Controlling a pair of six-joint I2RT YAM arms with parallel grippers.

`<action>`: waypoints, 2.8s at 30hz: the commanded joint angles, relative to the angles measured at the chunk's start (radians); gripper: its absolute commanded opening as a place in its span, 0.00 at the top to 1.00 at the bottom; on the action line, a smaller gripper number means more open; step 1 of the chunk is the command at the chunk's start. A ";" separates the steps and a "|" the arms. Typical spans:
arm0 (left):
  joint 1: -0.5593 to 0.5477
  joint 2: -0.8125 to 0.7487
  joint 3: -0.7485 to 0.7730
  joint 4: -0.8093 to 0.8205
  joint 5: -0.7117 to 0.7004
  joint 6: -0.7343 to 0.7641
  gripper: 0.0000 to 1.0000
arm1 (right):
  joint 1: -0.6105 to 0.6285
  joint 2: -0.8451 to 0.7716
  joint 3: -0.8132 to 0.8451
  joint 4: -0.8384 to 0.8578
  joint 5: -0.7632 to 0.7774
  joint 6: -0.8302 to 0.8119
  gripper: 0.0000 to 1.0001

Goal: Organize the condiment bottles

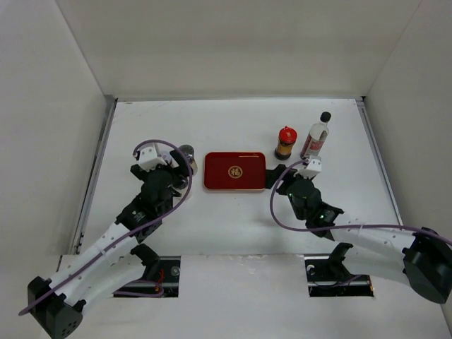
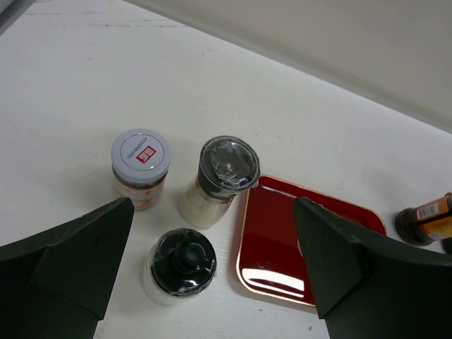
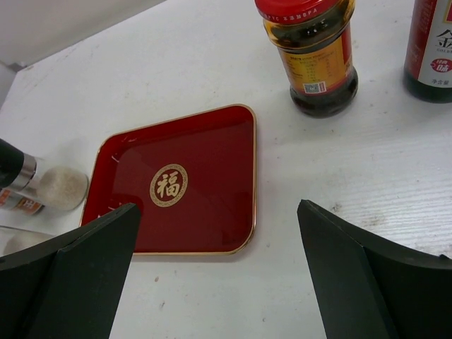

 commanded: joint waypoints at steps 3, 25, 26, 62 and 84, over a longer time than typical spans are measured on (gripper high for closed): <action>0.036 -0.043 0.042 0.035 -0.009 0.039 0.00 | 0.017 -0.037 0.036 0.019 -0.005 -0.020 0.00; -0.045 -0.051 -0.056 -0.095 0.052 0.038 0.18 | 0.078 -0.002 0.002 0.159 -0.077 -0.113 0.32; -0.046 -0.039 -0.062 -0.106 0.057 0.029 0.16 | 0.078 0.004 0.005 0.159 -0.082 -0.113 0.29; -0.102 0.194 0.074 0.023 0.017 0.041 0.68 | 0.051 -0.025 -0.018 0.174 -0.114 -0.086 0.16; -0.174 0.979 0.597 0.450 0.282 0.105 0.68 | -0.038 -0.324 -0.113 0.062 0.042 -0.002 0.56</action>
